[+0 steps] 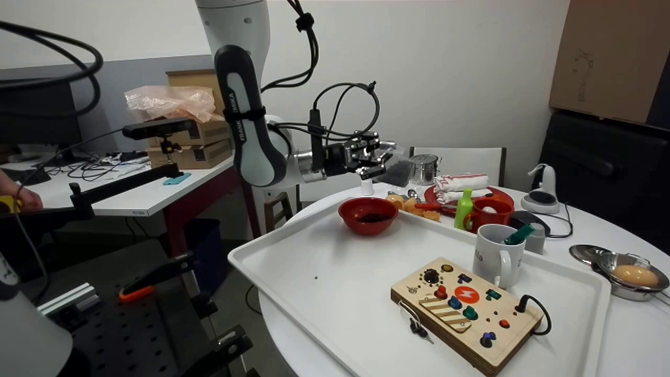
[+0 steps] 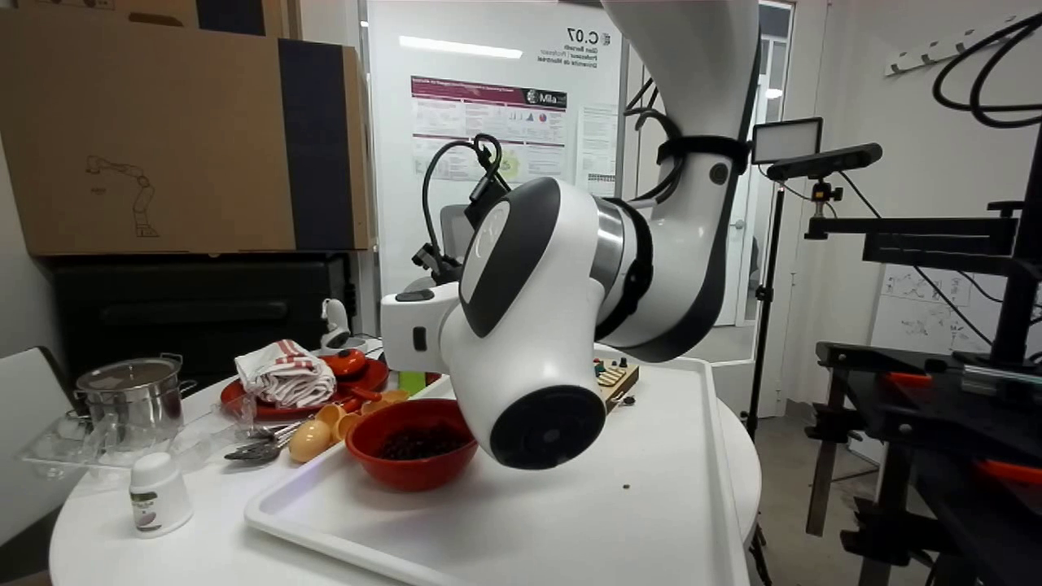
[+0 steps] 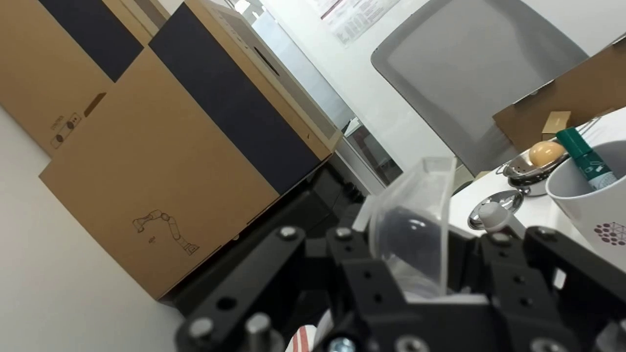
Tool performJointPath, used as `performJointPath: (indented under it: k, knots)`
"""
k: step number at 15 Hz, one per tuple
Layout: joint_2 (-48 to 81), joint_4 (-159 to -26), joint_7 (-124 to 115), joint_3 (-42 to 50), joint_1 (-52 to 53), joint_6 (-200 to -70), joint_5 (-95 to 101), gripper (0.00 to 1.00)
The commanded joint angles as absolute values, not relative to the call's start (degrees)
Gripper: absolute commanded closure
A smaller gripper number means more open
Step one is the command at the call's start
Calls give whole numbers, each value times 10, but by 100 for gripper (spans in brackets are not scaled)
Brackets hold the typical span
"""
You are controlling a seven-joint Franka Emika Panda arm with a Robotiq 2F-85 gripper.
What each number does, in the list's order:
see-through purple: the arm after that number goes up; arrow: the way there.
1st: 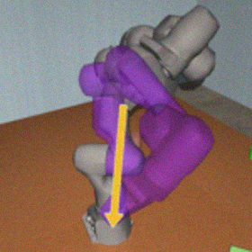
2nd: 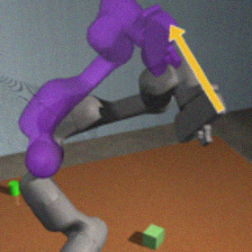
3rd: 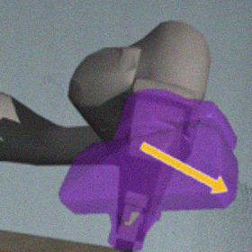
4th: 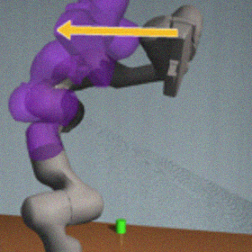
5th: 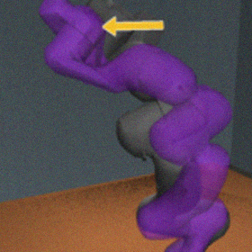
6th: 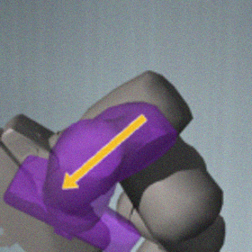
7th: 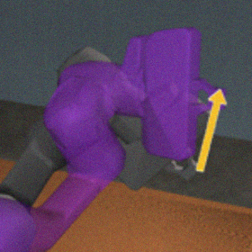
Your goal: Pour the contents in the clear jug into the red bowl on the table.
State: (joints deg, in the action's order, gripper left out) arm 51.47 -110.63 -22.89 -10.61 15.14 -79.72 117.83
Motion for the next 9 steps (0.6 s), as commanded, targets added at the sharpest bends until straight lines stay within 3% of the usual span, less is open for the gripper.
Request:
performJointPath:
  k: [1, 9]
  knots:
    - [517, -1105, -227, -110, 148, -794, 1181, 89]
    - [524, -1087, -184, -108, 171, -759, 1178, 90]
